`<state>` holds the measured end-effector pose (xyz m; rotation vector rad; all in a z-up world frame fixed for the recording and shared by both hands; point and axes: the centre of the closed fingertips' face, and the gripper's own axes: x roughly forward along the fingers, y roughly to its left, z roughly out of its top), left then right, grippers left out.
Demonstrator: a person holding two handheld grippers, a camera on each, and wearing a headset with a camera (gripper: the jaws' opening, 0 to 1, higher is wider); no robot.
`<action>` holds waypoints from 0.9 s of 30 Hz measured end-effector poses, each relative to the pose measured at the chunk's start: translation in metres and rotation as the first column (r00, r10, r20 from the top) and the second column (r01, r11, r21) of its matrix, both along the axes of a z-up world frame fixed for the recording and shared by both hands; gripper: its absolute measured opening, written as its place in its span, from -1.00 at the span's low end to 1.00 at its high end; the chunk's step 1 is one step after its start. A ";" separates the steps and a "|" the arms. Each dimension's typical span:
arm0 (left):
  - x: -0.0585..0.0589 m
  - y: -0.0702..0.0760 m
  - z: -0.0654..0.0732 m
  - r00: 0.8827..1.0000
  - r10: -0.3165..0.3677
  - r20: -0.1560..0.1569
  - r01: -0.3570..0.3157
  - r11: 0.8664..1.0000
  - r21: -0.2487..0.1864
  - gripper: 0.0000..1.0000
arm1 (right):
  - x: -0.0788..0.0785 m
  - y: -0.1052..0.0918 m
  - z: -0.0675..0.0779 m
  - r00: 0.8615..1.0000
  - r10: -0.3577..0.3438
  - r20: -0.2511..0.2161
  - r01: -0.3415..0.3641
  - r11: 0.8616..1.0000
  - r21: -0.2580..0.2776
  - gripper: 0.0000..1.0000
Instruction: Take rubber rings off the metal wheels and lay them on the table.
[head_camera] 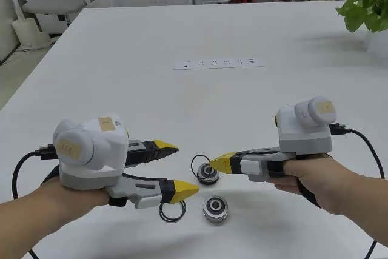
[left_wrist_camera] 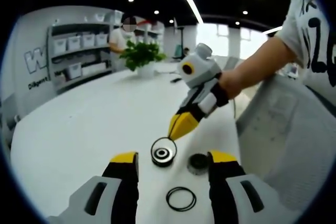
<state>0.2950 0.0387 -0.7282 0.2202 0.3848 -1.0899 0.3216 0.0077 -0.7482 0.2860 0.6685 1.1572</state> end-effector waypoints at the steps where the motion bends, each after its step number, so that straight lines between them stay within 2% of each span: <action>1: 0.000 0.002 0.001 1.000 0.002 0.003 -0.002 1.000 -0.004 0.10 | -0.001 0.000 0.001 1.000 0.001 0.000 -0.001 1.000 0.001 -1.00; 6: -0.007 0.005 0.007 1.000 0.012 0.003 -0.012 1.000 -0.025 0.16 | -0.006 0.005 0.006 1.000 0.009 0.001 -0.009 1.000 0.010 -1.00; 10: -0.012 0.009 0.011 1.000 0.021 0.016 -0.021 0.999 -0.026 0.22 | -0.011 0.009 0.008 1.000 0.020 0.000 -0.020 1.000 0.015 -1.00; 18: -0.019 0.021 0.012 0.999 0.035 0.015 -0.035 0.999 -0.024 0.29 | -0.020 0.018 0.012 0.999 0.043 -0.007 -0.042 0.999 0.023 -1.00; 27: -0.027 0.037 0.010 0.998 0.059 0.009 -0.059 0.998 -0.019 0.34 | -0.037 0.033 0.005 0.995 0.098 -0.025 -0.098 0.995 0.005 -1.00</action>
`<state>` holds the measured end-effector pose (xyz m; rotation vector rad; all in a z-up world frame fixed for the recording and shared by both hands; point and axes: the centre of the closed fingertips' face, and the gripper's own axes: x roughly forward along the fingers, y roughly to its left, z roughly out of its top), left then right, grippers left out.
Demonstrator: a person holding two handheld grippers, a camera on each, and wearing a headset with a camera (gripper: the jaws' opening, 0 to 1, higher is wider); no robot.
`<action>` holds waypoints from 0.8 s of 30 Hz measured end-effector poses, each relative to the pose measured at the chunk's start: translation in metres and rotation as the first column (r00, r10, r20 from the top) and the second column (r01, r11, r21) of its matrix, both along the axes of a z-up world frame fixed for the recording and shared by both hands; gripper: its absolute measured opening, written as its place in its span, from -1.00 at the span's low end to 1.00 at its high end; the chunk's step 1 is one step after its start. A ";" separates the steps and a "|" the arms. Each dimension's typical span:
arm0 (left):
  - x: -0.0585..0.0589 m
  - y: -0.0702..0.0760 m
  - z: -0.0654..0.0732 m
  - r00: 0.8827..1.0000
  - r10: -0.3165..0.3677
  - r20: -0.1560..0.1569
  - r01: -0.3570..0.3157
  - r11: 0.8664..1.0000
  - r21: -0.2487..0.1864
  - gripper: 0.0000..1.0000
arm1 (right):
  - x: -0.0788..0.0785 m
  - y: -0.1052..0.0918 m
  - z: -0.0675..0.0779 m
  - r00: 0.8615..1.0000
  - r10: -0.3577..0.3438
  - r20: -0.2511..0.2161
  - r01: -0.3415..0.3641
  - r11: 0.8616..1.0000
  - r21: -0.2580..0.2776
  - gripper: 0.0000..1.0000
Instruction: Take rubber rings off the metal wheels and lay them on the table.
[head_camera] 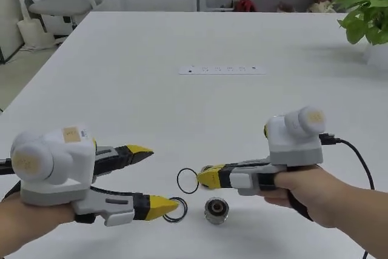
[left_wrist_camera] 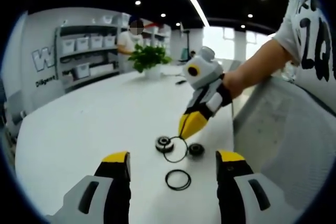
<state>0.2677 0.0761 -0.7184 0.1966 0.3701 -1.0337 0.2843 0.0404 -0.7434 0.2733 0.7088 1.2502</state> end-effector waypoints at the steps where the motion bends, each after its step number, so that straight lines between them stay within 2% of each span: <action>1: 0.000 0.003 -0.001 1.000 0.005 -0.001 -0.005 1.000 0.001 0.34 | -0.003 0.003 -0.002 1.000 0.010 -0.002 -0.010 1.000 -0.005 -1.00; 8: -0.004 0.013 -0.004 1.000 0.026 -0.008 -0.026 1.000 0.001 0.36 | -0.020 0.017 -0.012 0.998 0.066 -0.018 -0.066 0.997 -0.032 -1.00; 12: -0.010 0.017 -0.008 1.000 0.020 -0.012 -0.020 1.000 0.019 0.37 | -0.026 0.020 -0.021 0.996 0.089 -0.023 -0.091 0.994 -0.059 -1.00; 24: -0.015 0.019 -0.012 1.000 0.020 -0.012 -0.020 0.999 0.039 0.36 | -0.028 0.024 -0.032 0.995 0.089 -0.041 -0.093 0.992 -0.082 -1.00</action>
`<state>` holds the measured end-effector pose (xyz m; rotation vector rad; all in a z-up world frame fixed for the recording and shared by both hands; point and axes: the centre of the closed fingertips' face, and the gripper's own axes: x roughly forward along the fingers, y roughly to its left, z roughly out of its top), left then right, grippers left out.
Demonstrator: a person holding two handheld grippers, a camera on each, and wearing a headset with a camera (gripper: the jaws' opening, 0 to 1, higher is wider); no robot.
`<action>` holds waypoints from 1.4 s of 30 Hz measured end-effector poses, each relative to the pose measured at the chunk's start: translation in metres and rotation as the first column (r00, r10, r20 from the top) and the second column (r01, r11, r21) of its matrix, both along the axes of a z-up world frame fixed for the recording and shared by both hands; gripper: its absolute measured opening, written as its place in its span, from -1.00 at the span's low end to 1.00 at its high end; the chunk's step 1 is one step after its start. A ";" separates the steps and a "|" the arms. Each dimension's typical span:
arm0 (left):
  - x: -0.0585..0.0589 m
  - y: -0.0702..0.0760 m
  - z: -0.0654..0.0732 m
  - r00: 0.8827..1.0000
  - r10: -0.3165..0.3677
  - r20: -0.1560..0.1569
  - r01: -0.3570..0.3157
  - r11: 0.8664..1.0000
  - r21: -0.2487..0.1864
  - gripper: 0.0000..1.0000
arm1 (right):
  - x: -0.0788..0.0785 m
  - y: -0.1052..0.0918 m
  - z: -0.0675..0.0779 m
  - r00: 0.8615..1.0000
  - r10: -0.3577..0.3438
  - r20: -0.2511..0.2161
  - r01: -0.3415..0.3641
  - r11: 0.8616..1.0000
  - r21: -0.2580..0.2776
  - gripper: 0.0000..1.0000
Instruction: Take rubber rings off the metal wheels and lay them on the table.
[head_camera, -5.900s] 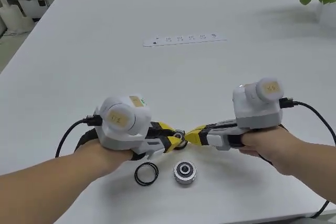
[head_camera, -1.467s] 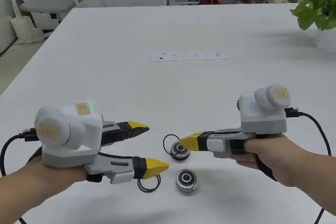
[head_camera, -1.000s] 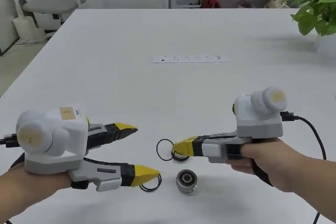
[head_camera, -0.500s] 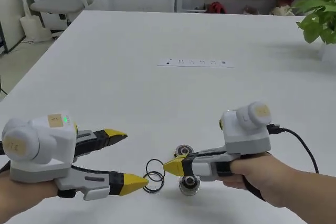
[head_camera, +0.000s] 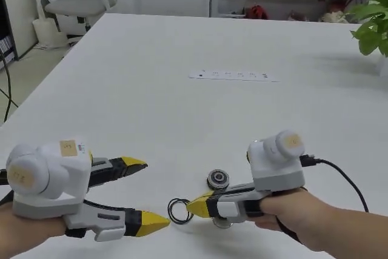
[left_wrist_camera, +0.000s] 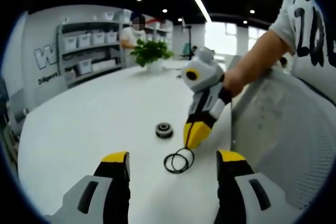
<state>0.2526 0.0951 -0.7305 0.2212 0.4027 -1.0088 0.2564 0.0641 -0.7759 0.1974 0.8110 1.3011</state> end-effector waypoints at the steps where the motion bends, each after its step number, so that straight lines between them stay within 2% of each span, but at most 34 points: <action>1: 0.000 0.000 0.000 1.000 0.001 -0.001 -0.001 1.000 0.000 0.36 | 0.000 0.000 -0.001 1.000 -0.002 -0.003 0.002 1.000 0.001 -1.00; 17: 0.002 0.002 -0.002 1.000 0.014 -0.008 -0.014 1.000 0.003 0.36 | 0.008 -0.002 -0.011 0.999 -0.036 -0.012 0.036 0.999 -0.022 -1.00; 35: 0.004 0.002 -0.008 1.000 0.014 -0.022 -0.014 1.000 0.006 0.35 | 0.016 -0.005 -0.022 0.997 -0.076 0.002 0.076 0.995 -0.063 -1.00; 42: 0.005 0.001 -0.009 1.000 0.010 -0.023 -0.010 1.000 0.007 0.35 | 0.021 -0.005 -0.021 0.996 -0.087 0.015 0.087 0.994 -0.063 -0.97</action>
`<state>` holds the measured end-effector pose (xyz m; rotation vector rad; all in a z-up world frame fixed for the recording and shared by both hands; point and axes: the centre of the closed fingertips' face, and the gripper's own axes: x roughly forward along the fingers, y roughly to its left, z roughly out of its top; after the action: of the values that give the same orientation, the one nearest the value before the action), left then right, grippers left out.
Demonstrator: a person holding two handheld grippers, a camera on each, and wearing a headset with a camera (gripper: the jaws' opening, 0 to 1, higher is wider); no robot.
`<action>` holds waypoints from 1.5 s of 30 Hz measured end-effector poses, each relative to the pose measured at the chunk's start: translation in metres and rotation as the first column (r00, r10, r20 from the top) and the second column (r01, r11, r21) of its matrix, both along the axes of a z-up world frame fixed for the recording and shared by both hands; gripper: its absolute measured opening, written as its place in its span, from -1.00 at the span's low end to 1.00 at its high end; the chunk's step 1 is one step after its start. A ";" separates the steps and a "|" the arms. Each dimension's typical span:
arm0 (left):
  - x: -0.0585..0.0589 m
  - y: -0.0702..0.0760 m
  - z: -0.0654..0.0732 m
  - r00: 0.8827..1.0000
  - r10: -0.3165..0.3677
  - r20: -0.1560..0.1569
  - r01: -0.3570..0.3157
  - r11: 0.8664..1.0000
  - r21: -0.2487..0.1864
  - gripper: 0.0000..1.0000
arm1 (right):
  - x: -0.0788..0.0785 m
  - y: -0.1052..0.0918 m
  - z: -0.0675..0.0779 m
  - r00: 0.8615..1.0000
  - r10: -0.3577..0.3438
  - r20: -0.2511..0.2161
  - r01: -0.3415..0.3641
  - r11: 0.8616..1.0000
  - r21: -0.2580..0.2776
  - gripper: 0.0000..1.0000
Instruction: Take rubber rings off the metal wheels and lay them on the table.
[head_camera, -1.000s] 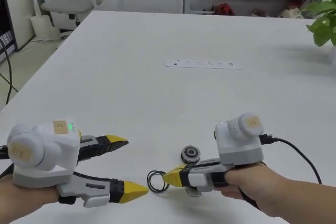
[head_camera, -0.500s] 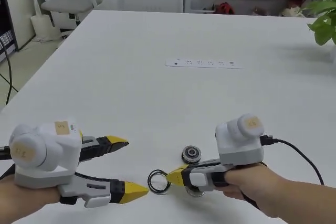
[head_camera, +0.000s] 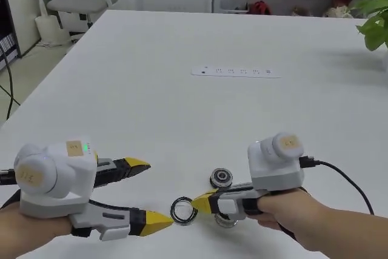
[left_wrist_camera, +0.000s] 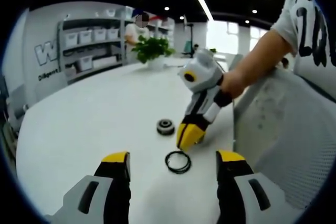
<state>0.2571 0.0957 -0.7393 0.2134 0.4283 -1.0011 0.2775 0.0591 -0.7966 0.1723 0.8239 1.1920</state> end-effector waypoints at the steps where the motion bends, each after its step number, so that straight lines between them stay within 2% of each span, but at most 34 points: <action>1: 0.000 0.000 0.000 1.000 0.000 0.000 0.000 1.000 0.000 0.34 | 0.000 0.000 0.000 1.000 0.000 0.004 0.000 1.000 -0.002 -0.96; 10: 0.004 0.000 0.000 1.000 -0.003 0.001 0.003 1.000 0.005 0.34 | 0.002 -0.003 0.003 1.000 0.003 0.024 -0.003 1.000 -0.006 -0.86; 18: 0.010 -0.004 0.003 1.000 -0.013 0.008 0.013 1.000 0.008 0.32 | 0.009 -0.007 0.017 0.999 -0.006 0.047 0.005 1.000 0.020 -0.83; 23: 0.016 -0.008 0.009 1.000 -0.021 0.015 0.021 1.000 0.009 0.31 | 0.014 -0.014 0.026 0.997 -0.016 0.070 0.014 1.000 0.028 -0.79; 34: 0.038 -0.015 0.018 0.999 -0.029 0.036 0.028 1.000 0.006 0.29 | 0.034 -0.038 0.041 0.990 -0.069 0.126 0.064 0.997 0.045 -0.71; 45: 0.054 -0.027 0.018 0.999 -0.040 0.031 0.040 0.999 0.007 0.25 | 0.049 -0.056 0.040 0.980 -0.105 0.168 0.102 0.994 0.024 -0.66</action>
<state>0.3106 0.0687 -0.7217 0.2437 0.3999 -1.0349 0.3262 0.0030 -0.7564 0.1235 0.6496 1.0991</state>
